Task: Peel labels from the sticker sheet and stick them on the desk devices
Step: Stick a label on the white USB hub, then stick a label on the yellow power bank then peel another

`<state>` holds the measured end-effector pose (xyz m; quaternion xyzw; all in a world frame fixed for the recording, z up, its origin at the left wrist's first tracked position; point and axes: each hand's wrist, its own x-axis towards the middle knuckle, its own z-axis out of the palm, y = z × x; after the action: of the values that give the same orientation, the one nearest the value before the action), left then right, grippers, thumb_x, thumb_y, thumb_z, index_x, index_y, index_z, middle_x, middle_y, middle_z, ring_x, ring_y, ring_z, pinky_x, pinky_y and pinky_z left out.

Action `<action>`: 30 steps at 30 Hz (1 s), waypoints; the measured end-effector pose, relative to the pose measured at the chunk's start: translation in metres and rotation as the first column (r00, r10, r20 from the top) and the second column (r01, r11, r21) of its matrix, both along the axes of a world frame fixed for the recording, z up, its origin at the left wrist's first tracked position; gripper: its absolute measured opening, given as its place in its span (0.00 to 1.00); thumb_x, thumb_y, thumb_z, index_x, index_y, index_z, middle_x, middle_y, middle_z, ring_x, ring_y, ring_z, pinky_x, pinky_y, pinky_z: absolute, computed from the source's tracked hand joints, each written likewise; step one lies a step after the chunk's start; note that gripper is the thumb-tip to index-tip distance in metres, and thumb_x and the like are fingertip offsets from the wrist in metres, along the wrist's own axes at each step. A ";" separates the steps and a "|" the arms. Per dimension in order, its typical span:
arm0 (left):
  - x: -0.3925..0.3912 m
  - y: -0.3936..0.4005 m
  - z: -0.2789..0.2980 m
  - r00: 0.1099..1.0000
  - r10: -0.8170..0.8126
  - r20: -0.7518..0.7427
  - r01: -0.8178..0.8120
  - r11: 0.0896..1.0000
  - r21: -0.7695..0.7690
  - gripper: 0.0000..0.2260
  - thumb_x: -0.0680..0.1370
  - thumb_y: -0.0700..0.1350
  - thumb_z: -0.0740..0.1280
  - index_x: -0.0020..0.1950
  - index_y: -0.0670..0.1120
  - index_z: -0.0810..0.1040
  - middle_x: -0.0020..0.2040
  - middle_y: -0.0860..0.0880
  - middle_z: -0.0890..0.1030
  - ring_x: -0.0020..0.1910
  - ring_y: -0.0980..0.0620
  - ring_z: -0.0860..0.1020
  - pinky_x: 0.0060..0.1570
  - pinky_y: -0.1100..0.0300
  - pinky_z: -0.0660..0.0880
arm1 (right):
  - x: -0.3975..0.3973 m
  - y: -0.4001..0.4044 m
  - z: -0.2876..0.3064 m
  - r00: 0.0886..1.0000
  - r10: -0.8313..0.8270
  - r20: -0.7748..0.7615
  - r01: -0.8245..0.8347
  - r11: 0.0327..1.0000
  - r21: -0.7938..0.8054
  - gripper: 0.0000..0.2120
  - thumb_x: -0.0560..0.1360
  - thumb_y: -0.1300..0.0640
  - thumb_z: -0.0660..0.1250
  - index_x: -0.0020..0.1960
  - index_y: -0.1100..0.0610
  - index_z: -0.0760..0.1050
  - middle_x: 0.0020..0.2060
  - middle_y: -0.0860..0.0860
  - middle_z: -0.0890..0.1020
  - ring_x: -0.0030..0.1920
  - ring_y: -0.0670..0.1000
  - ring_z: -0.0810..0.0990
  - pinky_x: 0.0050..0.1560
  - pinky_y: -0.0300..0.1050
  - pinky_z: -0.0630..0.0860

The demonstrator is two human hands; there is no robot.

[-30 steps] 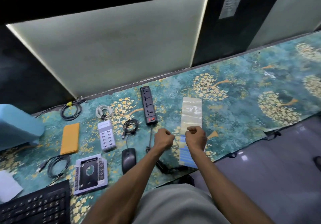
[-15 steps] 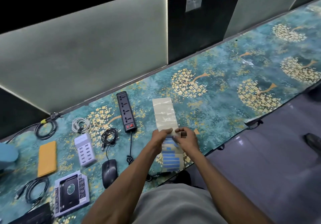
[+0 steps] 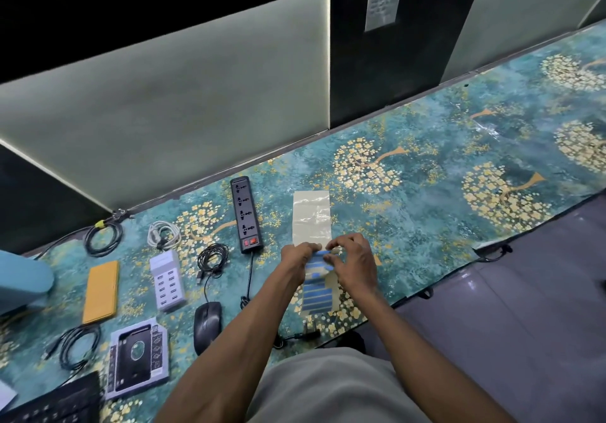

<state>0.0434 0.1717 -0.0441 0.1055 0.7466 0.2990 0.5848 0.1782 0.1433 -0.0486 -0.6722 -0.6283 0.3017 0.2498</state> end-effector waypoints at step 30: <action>-0.262 -0.147 0.011 0.740 0.400 -0.541 -0.342 0.916 0.209 0.05 0.76 0.44 0.68 0.41 0.45 0.79 0.39 0.46 0.84 0.40 0.44 0.82 0.38 0.51 0.80 | -0.280 -0.059 -0.003 0.881 0.385 -0.274 -0.411 0.910 -0.044 0.02 0.73 0.59 0.76 0.44 0.57 0.84 0.40 0.50 0.86 0.42 0.48 0.82 0.48 0.41 0.77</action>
<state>-0.2182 0.0252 -0.0336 0.0674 0.8779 0.3991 0.2559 -0.1015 0.0848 -0.0513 -0.4949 -0.6988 0.4632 0.2283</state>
